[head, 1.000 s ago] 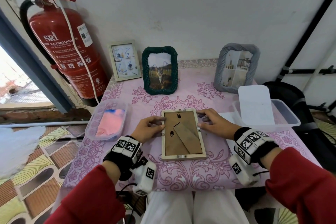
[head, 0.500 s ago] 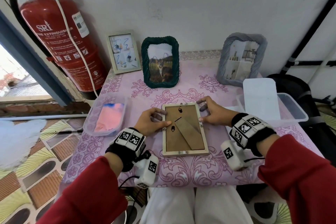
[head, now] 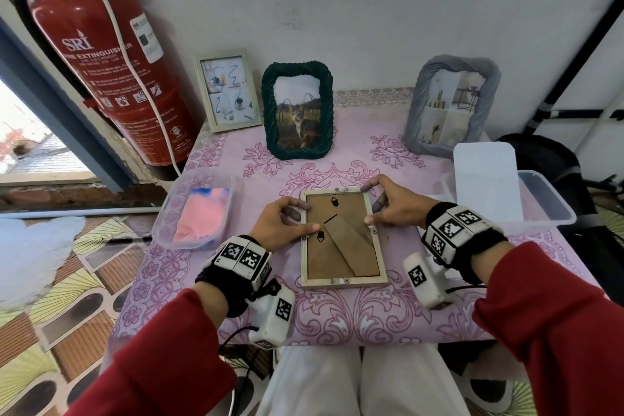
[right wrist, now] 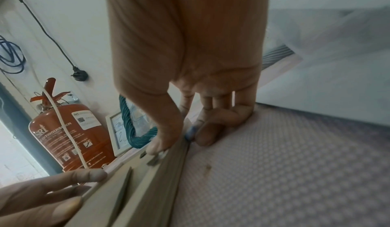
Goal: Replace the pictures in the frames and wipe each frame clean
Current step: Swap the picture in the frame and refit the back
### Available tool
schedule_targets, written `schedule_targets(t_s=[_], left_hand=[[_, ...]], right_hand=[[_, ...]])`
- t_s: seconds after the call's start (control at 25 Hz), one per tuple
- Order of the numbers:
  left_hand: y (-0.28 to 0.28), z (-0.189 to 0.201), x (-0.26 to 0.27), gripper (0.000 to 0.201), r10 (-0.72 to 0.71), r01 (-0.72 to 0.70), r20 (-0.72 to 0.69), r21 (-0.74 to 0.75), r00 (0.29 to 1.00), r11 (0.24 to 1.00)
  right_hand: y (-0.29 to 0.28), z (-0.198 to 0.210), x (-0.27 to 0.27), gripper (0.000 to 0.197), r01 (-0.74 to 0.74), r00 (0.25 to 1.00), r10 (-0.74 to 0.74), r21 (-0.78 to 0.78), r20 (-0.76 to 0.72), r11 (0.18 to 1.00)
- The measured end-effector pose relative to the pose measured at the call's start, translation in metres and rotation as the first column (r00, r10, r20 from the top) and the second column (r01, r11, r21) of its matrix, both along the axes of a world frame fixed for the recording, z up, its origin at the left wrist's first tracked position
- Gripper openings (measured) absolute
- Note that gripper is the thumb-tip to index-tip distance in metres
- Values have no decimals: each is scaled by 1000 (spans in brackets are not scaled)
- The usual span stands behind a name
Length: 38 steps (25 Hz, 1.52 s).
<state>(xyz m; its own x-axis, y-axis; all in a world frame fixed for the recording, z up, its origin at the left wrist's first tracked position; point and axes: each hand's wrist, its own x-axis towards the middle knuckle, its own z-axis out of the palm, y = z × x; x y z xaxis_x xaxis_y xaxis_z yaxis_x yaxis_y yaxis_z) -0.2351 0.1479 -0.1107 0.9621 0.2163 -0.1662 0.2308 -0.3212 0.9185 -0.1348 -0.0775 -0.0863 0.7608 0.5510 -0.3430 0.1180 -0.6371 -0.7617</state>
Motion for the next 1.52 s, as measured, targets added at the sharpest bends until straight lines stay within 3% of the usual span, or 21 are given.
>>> schedule_targets(t_s=[0.24, 0.36, 0.52, 0.68, 0.92, 1.08, 1.12, 1.24, 1.52], left_hand=[[-2, 1, -1, 33, -2, 2, 4, -36, 1000, 999], [-1, 2, -2, 29, -13, 7, -26, -190, 1000, 982], [1, 3, -4, 34, -36, 21, -41, -320, 999, 947], [2, 1, -4, 39, -56, 53, -16, -156, 998, 986], [2, 0, -5, 44, -52, 51, -15, -63, 999, 997], [2, 2, -8, 29, -97, 96, 0, -173, 995, 980], [2, 2, -11, 26, -124, 124, 14, -178, 992, 976], [7, -2, -18, 23, -180, 181, 49, -12, 982, 983], [6, -6, -26, 18, -203, 207, 185, 1, 961, 978]], right_hand=[[9, -1, 1, 55, -30, 999, 28, -47, -32, 998], [8, -2, 1, 46, 66, 990, -67, -19, -124, 998], [4, 1, -1, 50, 62, 987, -59, 15, -148, 998], [-1, 2, -7, 52, 10, 993, -3, 59, -114, 998], [-2, 2, -8, 54, -16, 997, 19, 47, -72, 999], [-6, 3, -14, 43, 11, 997, -4, 95, -73, 995], [-9, 5, -16, 40, -6, 999, 10, 93, -41, 996], [-18, 7, -25, 31, -61, 984, 54, 35, 172, 998], [-15, 2, -47, 24, -47, 868, 9, 63, 496, 997]])
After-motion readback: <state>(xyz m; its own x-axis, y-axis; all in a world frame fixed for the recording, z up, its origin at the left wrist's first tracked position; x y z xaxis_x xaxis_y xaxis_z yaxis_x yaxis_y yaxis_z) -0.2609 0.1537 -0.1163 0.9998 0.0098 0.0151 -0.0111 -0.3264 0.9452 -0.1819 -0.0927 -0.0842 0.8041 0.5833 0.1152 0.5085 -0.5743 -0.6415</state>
